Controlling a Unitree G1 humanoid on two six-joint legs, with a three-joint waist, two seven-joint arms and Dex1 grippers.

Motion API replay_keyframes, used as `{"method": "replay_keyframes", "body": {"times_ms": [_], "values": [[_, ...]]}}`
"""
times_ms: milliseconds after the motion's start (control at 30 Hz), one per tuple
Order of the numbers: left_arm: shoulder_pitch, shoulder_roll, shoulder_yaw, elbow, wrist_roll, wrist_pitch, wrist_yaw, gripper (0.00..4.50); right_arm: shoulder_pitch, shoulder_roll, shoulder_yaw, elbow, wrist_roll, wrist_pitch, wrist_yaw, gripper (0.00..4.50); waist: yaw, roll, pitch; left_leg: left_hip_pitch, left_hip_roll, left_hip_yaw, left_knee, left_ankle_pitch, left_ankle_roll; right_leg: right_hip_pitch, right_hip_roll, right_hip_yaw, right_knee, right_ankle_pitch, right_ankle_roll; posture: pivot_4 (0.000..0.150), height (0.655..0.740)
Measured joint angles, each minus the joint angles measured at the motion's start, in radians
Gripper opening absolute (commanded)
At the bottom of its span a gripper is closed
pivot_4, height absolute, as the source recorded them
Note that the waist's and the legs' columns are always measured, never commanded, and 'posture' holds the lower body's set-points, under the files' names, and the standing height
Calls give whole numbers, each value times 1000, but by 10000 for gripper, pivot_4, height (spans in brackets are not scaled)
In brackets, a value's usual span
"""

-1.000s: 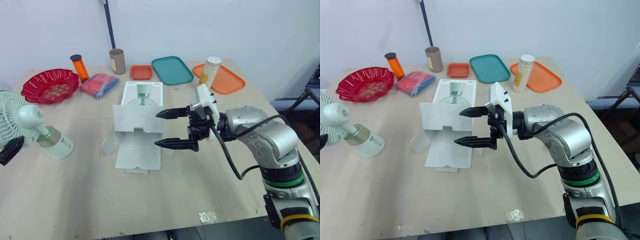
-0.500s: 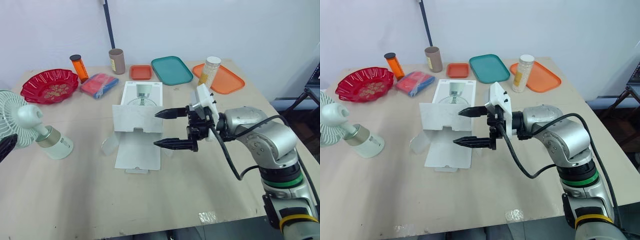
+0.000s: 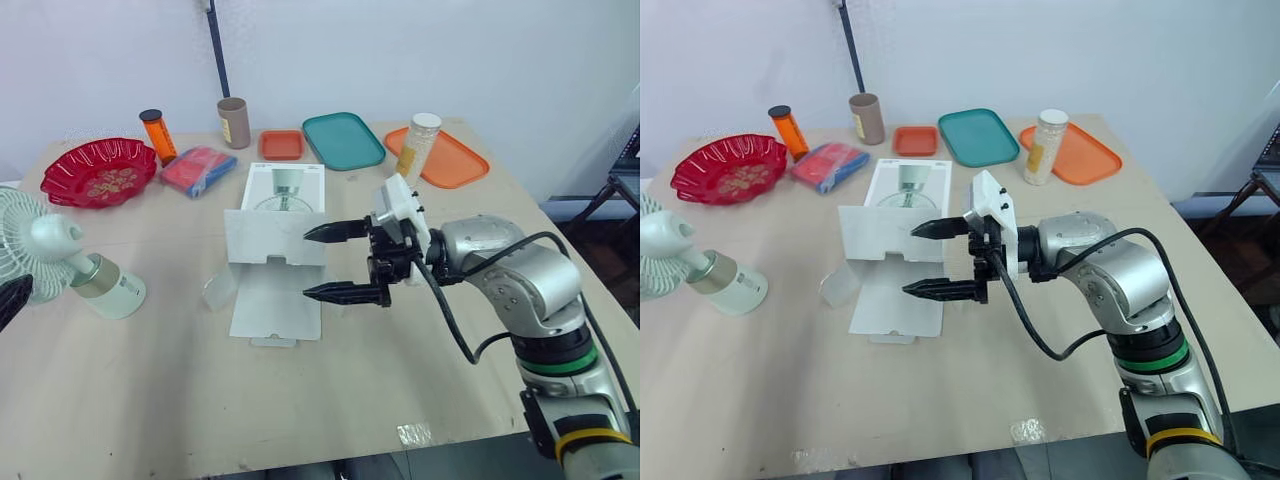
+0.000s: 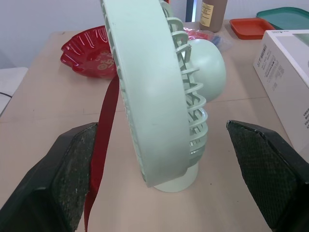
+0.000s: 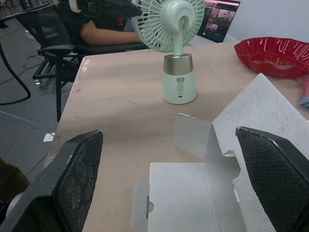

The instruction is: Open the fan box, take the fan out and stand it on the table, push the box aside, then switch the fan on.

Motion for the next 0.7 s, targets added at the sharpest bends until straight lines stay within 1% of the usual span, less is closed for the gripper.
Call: {"method": "replay_keyframes", "body": {"times_ms": [267,367,500,567,700], "values": [[-1,28,-4,30,13,-7,4,44676,1,0,0,0,0,0,-5,45000,0,0,0,0,0,0,0,0,0,0,0,0,0,0,0,1500,7400],[-13,67,30,38,1,-7,14,44676,2,14,0,0,0,-5,-3,45000,0,0,0,0,0,0,0,0,0,0,0,0,0,0,0,1500,7400],[-18,70,31,37,-3,-7,15,44676,3,15,1,0,0,-7,-3,45000,0,0,0,0,0,0,0,0,0,0,0,0,0,0,0,1500,7400],[-29,71,31,40,-4,-8,26,44676,3,16,1,0,-2,-9,-3,45000,0,0,0,0,0,0,0,0,0,0,0,0,0,0,0,1500,7400],[-76,106,28,60,25,-32,44,44676,4,18,1,0,-9,-11,-3,45000,0,0,0,0,0,0,0,0,0,0,0,0,0,0,0,1500,7400]]}}
